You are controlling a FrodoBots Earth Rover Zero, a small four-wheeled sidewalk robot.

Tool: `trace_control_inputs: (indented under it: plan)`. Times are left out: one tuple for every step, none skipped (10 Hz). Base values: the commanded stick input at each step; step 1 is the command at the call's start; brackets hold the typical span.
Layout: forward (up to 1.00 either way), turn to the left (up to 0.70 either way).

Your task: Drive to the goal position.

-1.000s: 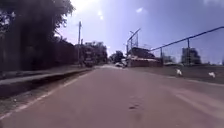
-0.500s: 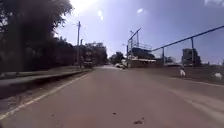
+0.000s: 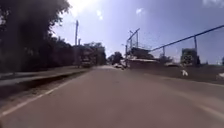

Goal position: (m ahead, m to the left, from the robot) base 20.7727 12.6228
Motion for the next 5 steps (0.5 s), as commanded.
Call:
trace_control_inputs:
  plan:
    - [0.70,0.20]
    - [0.70,0.00]
    - [0.70,0.00]
    - [0.70,0.00]
    - [0.70,0.00]
